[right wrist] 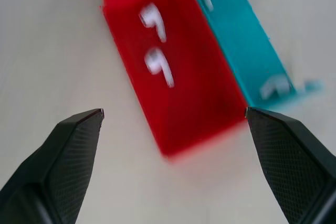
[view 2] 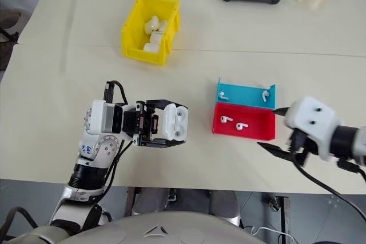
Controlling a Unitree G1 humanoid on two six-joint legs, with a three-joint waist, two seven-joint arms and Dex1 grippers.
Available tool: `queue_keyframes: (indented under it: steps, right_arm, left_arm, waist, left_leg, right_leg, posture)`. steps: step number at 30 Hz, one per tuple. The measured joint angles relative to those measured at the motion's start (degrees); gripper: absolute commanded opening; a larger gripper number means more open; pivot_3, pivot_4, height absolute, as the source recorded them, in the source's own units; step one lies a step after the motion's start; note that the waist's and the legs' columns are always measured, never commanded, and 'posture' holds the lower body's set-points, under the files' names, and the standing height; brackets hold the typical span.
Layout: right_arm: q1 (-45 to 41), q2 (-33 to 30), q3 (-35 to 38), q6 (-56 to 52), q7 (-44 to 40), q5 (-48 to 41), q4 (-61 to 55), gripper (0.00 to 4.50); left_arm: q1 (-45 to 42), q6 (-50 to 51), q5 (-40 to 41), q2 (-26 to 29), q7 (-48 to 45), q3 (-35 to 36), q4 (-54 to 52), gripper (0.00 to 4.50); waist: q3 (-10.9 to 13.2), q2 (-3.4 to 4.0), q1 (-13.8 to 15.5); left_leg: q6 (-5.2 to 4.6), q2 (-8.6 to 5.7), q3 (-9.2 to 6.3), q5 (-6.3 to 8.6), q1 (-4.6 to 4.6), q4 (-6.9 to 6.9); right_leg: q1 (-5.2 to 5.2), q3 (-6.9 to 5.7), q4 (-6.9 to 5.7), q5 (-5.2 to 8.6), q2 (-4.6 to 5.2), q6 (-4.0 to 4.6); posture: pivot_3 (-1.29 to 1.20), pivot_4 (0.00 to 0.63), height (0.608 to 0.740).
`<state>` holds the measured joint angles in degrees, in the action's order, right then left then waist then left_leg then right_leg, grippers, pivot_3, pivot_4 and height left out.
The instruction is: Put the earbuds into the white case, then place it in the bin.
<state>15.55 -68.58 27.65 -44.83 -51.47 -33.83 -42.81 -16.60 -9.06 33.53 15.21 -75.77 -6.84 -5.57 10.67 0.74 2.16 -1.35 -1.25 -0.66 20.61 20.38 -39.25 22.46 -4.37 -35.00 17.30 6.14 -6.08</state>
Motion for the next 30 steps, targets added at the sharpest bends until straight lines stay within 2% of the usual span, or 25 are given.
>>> queue_keyframes:
  steps: [3,8,13,20,23,28,30]
  right_arm:
    - [-9.78,-2.15,-10.59,-4.66,3.36,0.79,0.20,4.50]
    - [-20.70,-4.31,-25.78,-6.46,5.19,6.40,0.83,4.50]
    - [-27.67,-4.35,-35.19,-7.00,4.52,11.34,2.25,4.50]
    - [-35.15,-3.54,-42.89,-8.48,1.90,14.90,2.80,4.50]
    - [-36.60,-2.47,-44.89,-8.94,0.93,15.87,3.03,3.93]
    - [-38.39,-1.74,-47.34,-8.75,-0.57,18.17,3.81,2.33]
    - [-38.48,-1.54,-47.80,-8.54,-1.19,18.89,3.90,2.33]
  left_arm:
    - [-0.12,0.66,0.06,0.78,0.10,0.62,-0.06,2.76]
    - [-0.09,1.37,0.09,1.05,0.44,1.00,-0.22,2.76]
    - [-0.10,1.82,0.08,1.00,0.77,1.02,-0.34,2.76]
    - [-0.20,3.34,0.09,0.65,1.38,0.49,-0.60,2.76]
    - [-0.17,3.79,0.09,0.63,1.43,0.07,-0.72,2.76]
    - [-0.19,4.14,0.09,0.50,1.51,-0.12,-0.76,2.76]
    - [-0.19,4.16,0.09,0.47,1.58,-0.16,-0.76,2.76]
  waist:
    - [0.00,0.00,-0.06]
    - [0.01,0.00,-0.06]
    - [0.01,0.00,-0.46]
    - [0.01,0.00,-0.76]
    - [0.01,0.00,-0.72]
    - [0.00,0.00,-0.73]
    - [0.00,0.00,-0.74]
  left_leg:
    - [-0.08,-0.17,0.03,0.04,0.09,-0.01]
    - [-0.12,-0.22,-0.04,0.02,0.23,-0.06]
    - [-0.11,-0.21,-0.04,0.02,0.25,-0.07]
    - [-0.09,-0.18,-0.03,0.01,0.24,-0.08]
    - [-0.09,-0.19,-0.04,0.01,0.24,-0.08]
    - [-0.09,-0.19,-0.04,0.01,0.24,-0.08]
    - [-0.09,-0.19,-0.04,0.01,0.24,-0.08]
  right_leg:
    - [0.04,-0.02,0.10,-0.03,0.14,-0.06]
    - [0.03,-0.10,0.25,-0.09,0.17,-0.17]
    - [0.03,-0.14,0.25,-0.09,0.16,-0.18]
    - [0.04,-0.14,0.23,-0.10,0.14,-0.18]
    - [0.04,-0.13,0.24,-0.10,0.15,-0.19]
    - [0.05,-0.13,0.23,-0.11,0.15,-0.20]
    - [0.05,-0.13,0.23,-0.11,0.15,-0.20]
  posture:
    - [0.00,0.150,0.740]
    - [0.00,0.150,0.740]
    - [0.00,0.150,0.740]
    - [0.00,0.150,0.740]
    - [0.00,0.150,0.740]
    - [0.00,0.150,0.740]
    - [0.00,0.150,0.740]
